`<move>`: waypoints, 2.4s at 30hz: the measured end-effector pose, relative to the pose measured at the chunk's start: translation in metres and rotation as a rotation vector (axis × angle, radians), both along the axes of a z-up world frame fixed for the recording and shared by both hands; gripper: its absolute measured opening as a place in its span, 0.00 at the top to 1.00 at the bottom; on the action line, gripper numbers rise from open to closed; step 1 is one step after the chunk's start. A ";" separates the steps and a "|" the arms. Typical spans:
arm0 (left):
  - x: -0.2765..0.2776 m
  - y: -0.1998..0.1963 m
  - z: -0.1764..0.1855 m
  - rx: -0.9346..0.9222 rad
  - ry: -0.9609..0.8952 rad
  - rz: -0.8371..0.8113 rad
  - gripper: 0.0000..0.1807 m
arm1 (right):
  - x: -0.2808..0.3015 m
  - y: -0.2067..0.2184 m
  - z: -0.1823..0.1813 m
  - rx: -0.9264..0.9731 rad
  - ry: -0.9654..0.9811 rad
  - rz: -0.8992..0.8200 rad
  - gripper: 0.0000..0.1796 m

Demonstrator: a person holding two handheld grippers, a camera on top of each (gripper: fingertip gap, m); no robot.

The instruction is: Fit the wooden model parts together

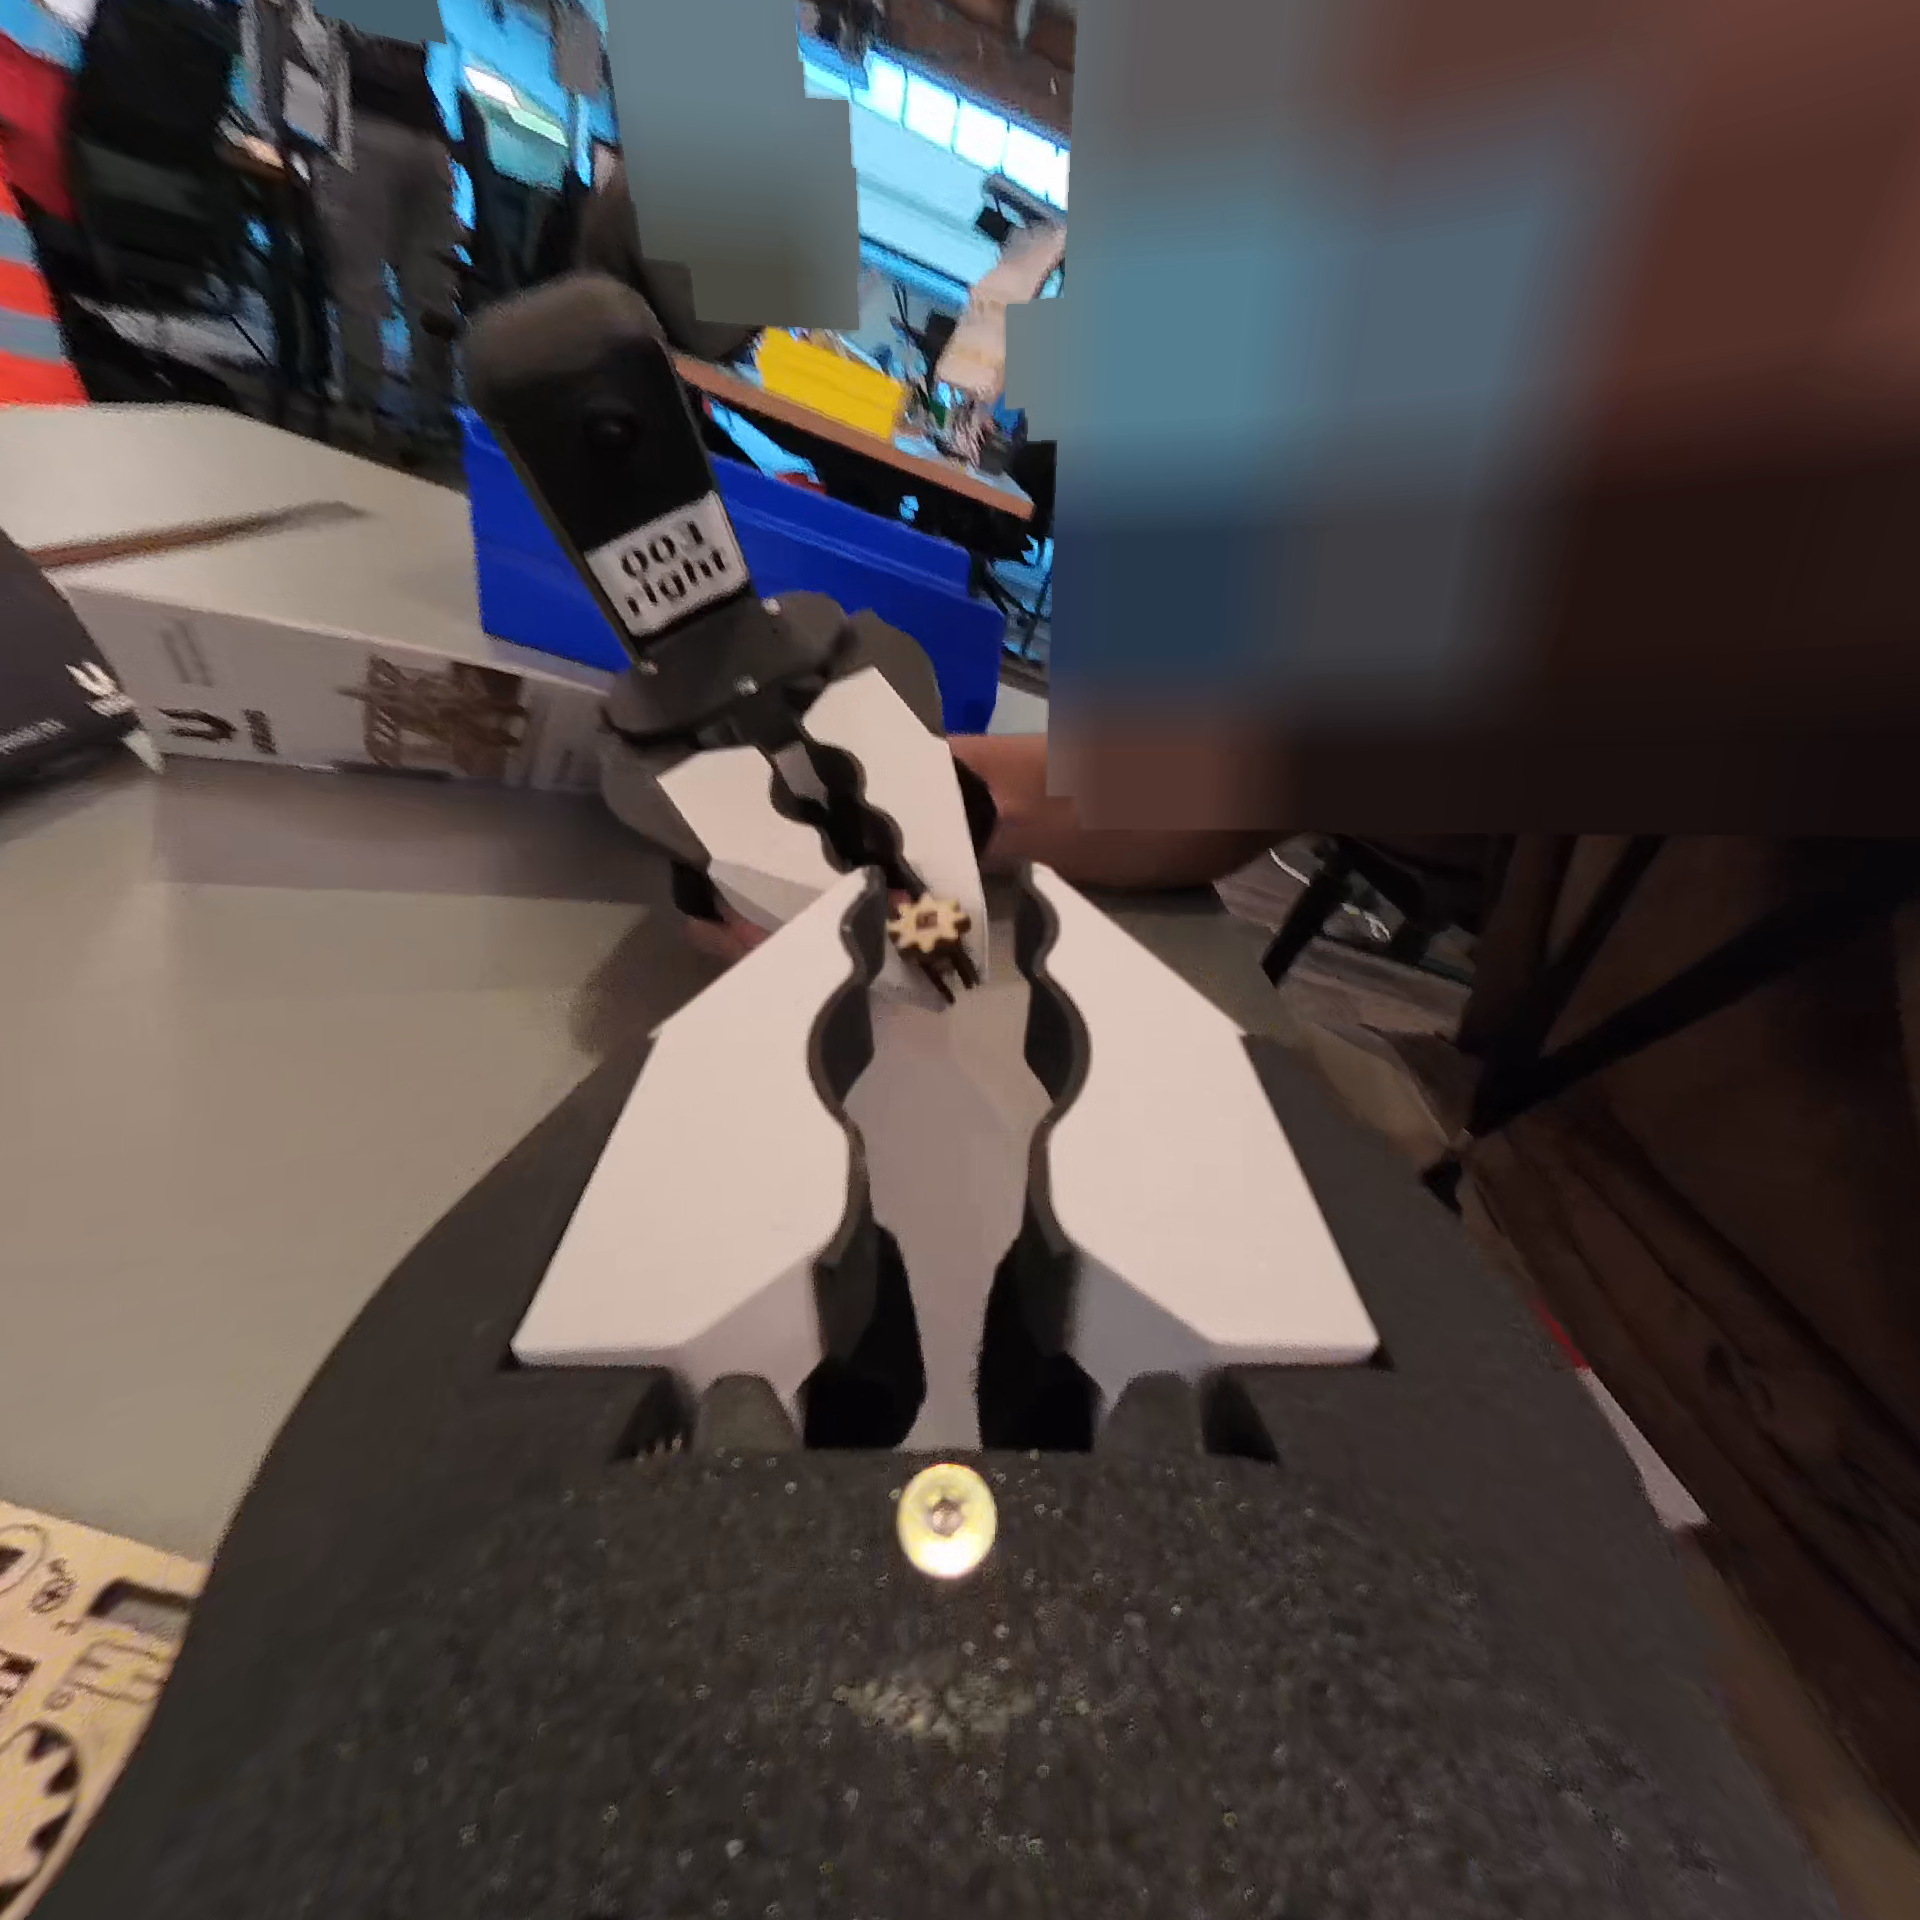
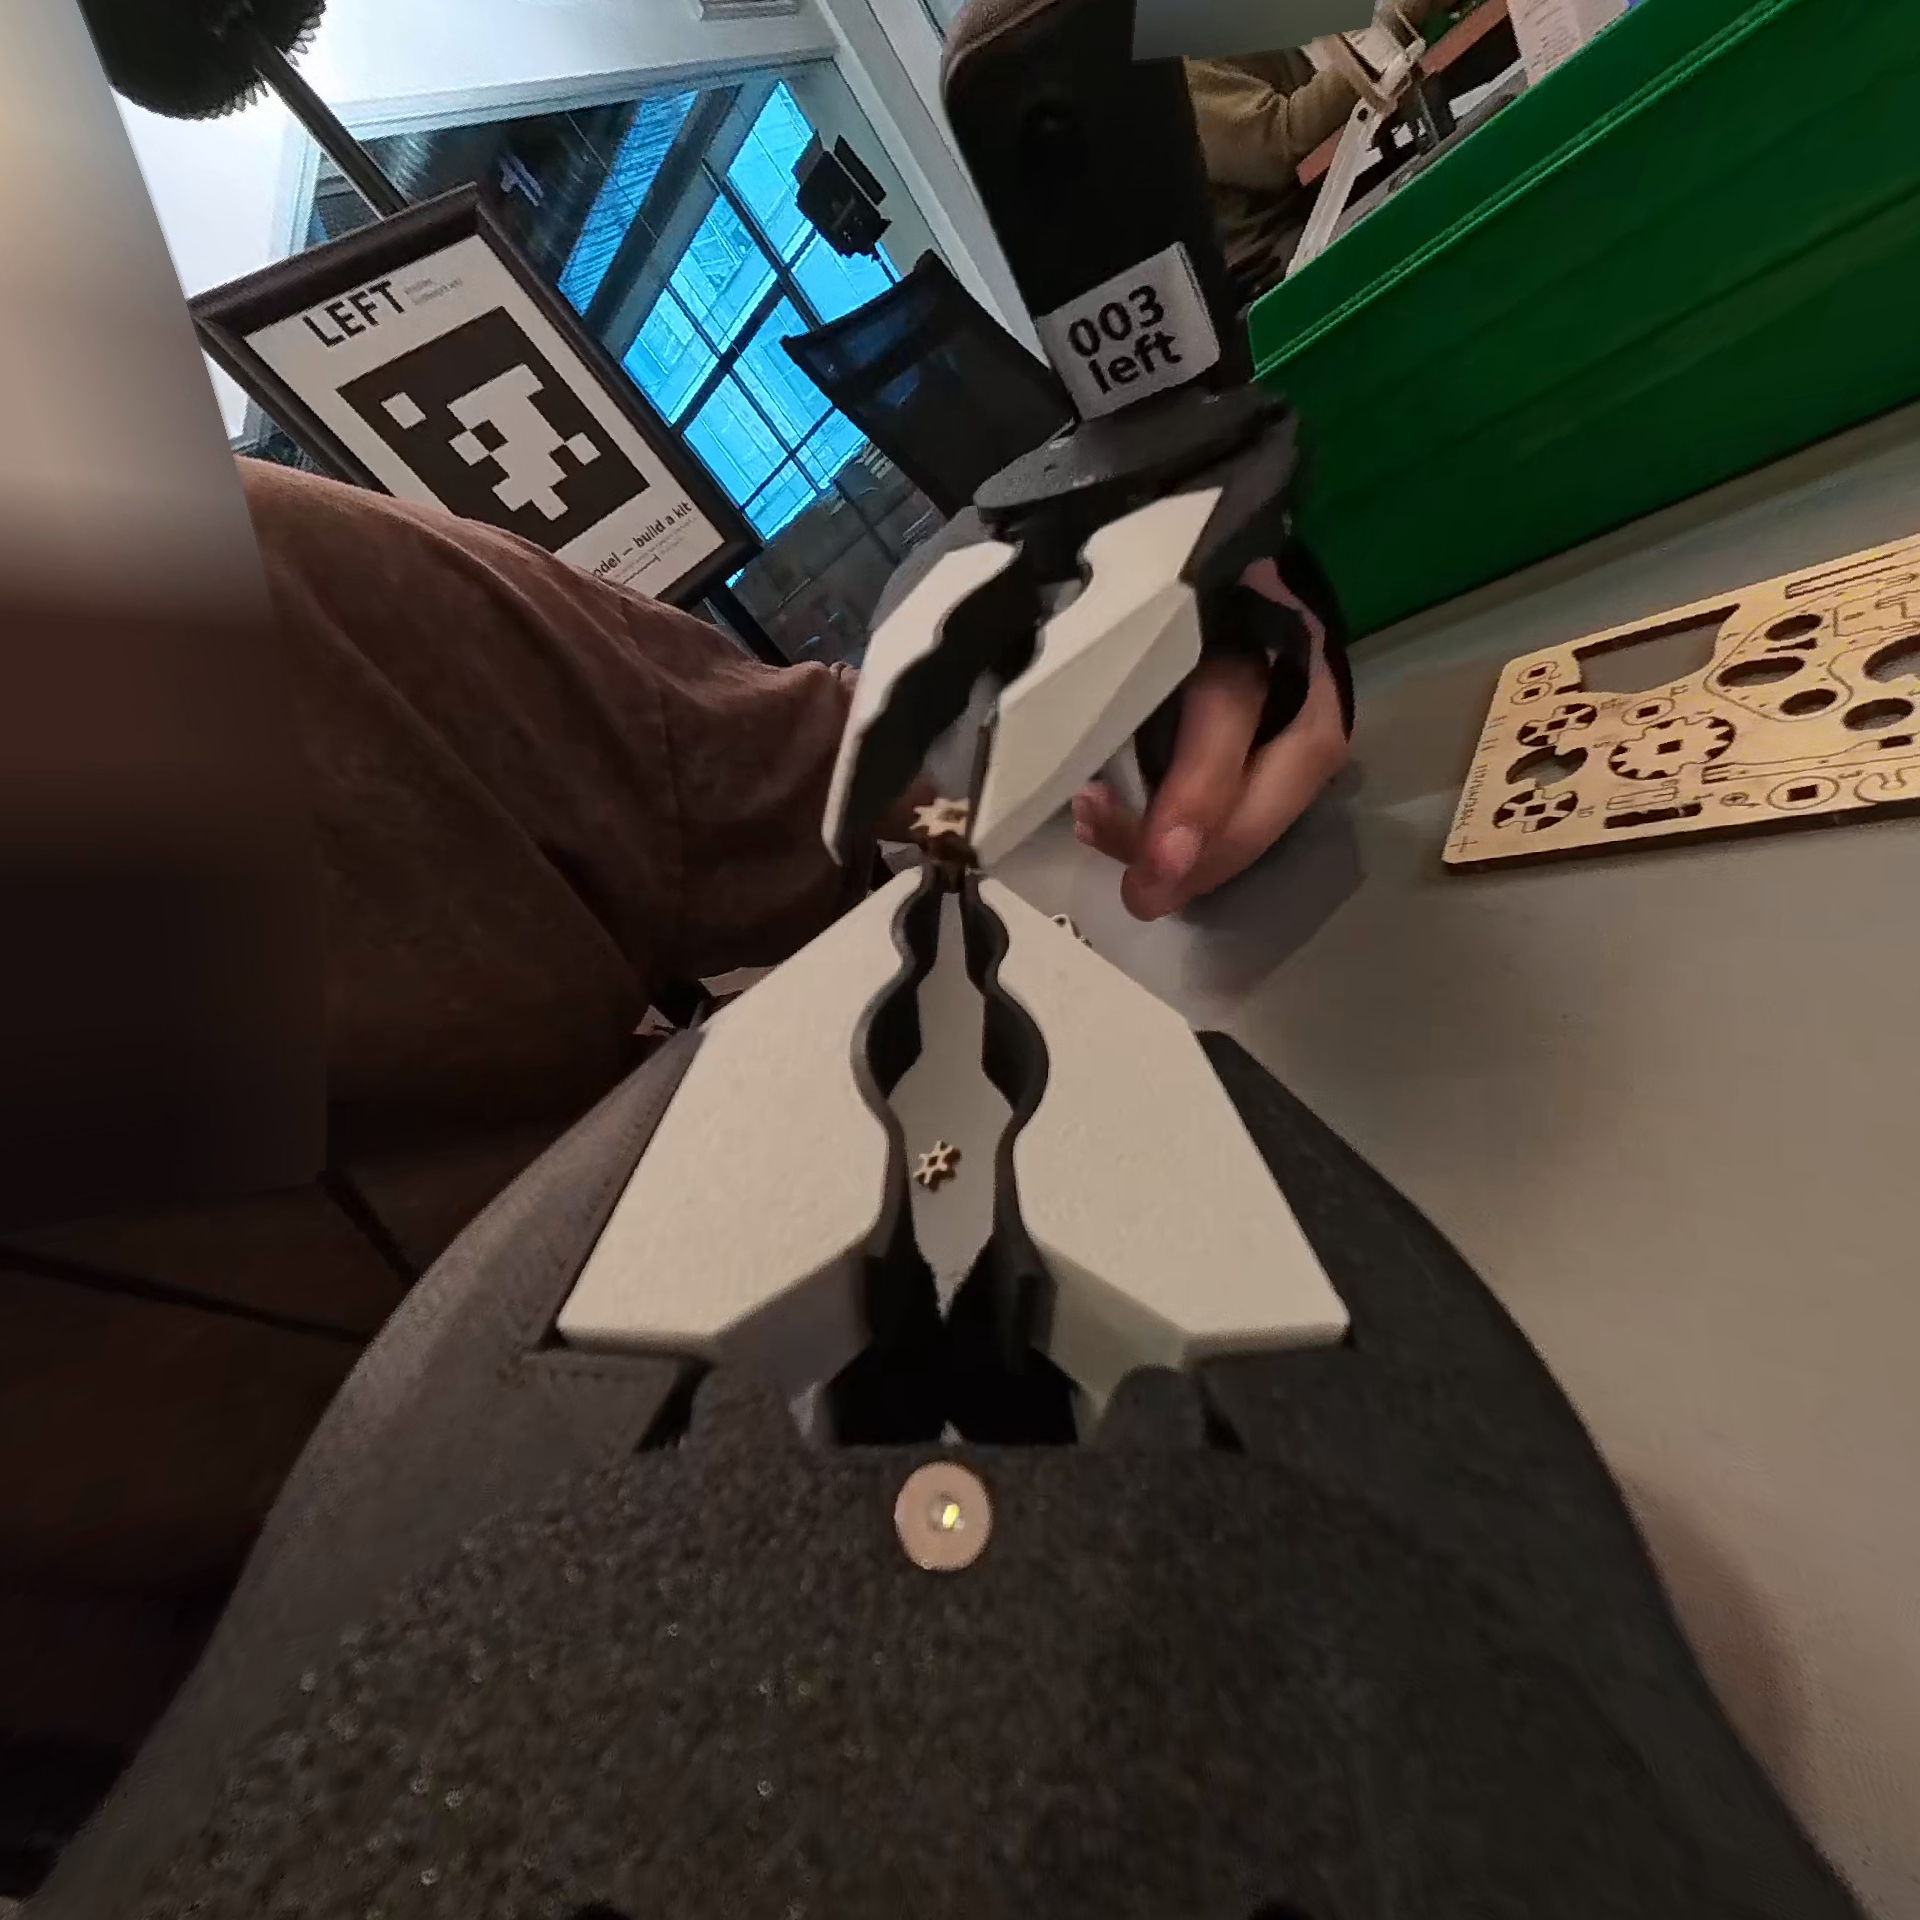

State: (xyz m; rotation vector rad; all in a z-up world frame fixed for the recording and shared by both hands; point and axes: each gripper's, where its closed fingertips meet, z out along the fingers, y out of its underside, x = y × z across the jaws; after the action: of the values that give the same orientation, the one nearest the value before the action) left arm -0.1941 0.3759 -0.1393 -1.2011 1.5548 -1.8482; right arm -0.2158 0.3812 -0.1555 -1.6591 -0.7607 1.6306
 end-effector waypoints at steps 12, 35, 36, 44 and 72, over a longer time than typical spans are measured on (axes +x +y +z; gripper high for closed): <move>-0.002 0.012 0.008 0.093 -0.108 0.084 0.95 | 0.011 0.003 0.020 0.080 0.118 -0.048 1.00; 0.007 0.025 0.013 0.744 -0.312 0.417 0.98 | 0.021 0.023 0.022 0.453 -0.070 -0.365 0.97; 0.007 0.025 0.012 0.742 -0.302 0.409 0.98 | 0.021 0.023 0.022 0.471 -0.078 -0.375 0.98; 0.008 0.025 0.007 0.739 -0.277 0.396 0.98 | 0.022 0.023 0.023 0.504 -0.090 -0.401 0.98; 0.007 0.024 0.012 0.725 -0.292 0.406 0.98 | 0.022 0.022 0.024 0.488 -0.069 -0.377 0.99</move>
State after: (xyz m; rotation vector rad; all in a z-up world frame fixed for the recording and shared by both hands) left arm -0.1872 0.3997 -0.1278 -0.7811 1.4755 -1.0015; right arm -0.1939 0.4034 -0.1312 -1.4022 -0.7517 1.0307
